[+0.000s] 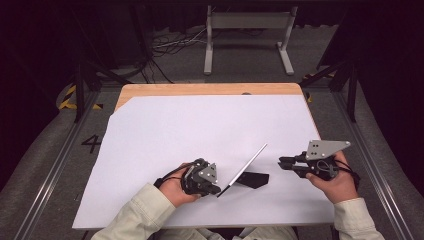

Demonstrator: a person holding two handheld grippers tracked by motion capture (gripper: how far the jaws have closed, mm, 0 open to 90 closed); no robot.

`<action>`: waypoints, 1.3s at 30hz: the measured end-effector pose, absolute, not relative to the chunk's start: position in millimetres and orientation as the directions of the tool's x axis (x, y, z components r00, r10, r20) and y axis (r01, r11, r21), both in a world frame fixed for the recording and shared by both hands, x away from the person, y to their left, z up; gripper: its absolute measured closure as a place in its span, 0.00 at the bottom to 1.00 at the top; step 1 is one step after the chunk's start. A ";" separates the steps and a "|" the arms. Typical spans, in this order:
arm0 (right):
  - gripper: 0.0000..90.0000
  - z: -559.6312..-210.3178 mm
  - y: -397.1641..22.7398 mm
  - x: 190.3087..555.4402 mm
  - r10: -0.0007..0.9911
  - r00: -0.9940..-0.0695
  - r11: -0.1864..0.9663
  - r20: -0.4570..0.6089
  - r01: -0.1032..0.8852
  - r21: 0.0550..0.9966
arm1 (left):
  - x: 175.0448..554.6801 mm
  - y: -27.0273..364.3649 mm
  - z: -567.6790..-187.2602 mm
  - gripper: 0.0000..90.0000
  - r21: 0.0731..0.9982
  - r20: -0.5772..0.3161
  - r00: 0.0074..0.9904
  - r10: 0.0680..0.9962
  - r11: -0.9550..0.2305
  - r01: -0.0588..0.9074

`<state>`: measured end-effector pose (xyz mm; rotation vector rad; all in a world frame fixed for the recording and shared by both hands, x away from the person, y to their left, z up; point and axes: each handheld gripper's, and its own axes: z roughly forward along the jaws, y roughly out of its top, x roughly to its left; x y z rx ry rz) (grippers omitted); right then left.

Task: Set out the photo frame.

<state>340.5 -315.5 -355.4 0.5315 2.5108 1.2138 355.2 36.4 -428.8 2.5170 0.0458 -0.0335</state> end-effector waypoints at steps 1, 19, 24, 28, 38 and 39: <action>0.88 -355.1 -315.5 340.2 0.451 -0.887 0.573 -0.103 0.198 0.795 | 353.8 35.2 -428.9 1.00 0.583 -0.040 0.999 0.023 -0.811 0.042; 0.84 -351.0 -313.9 337.5 0.448 -0.891 0.564 -0.071 0.220 0.796 | 336.2 12.4 -431.4 1.00 0.577 -0.056 0.996 -0.063 -0.817 -0.019; 0.84 -349.3 -314.6 336.5 0.450 -0.890 0.563 -0.074 0.218 0.797 | 333.0 5.5 -433.8 1.00 0.578 -0.057 0.995 -0.077 -0.816 -0.030; 0.84 -348.8 -314.5 336.3 0.448 -0.891 0.564 -0.075 0.216 0.797 | 329.9 -0.8 -434.6 1.00 0.582 -0.065 0.994 -0.088 -0.812 -0.034; 0.84 -346.4 -316.3 333.3 0.450 -0.889 0.564 -0.078 0.216 0.797 | 326.5 -14.4 -436.2 1.00 0.595 -0.074 0.992 -0.104 -0.803 -0.040; 0.84 -346.4 -316.3 333.3 0.450 -0.889 0.564 -0.078 0.216 0.797 | 326.5 -15.6 -436.4 1.00 0.597 -0.073 0.992 -0.106 -0.801 -0.041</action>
